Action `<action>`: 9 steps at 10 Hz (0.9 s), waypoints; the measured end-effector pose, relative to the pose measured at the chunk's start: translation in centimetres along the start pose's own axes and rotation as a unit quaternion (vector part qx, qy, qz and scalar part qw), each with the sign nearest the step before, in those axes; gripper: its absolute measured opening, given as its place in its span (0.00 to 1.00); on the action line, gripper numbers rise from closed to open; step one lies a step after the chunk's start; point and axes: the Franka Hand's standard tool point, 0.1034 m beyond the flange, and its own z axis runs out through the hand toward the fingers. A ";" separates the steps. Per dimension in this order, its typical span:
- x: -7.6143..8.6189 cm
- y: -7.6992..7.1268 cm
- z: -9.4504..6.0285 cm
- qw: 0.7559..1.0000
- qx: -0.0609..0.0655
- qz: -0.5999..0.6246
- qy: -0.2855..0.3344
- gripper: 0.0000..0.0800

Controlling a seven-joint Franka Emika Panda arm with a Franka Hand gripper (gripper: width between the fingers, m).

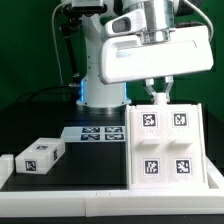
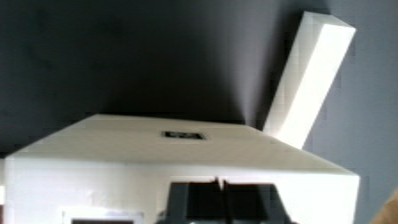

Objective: Assemble cabinet

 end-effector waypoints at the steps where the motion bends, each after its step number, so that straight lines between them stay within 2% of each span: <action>1: 0.2 0.0 -0.3 1.000 0.001 0.000 -0.002 0.00; 3: 1.1 0.0 -0.6 1.000 0.004 0.001 -0.005 0.00; 7: 3.5 0.0 0.0 1.000 0.010 0.016 -0.007 0.00; 9: 3.5 -0.3 0.0 1.000 0.011 0.015 -0.007 0.00</action>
Offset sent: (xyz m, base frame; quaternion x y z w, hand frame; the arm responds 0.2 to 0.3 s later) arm 0.0246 -0.0020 0.0049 -0.0039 -0.0242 -0.0101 0.9996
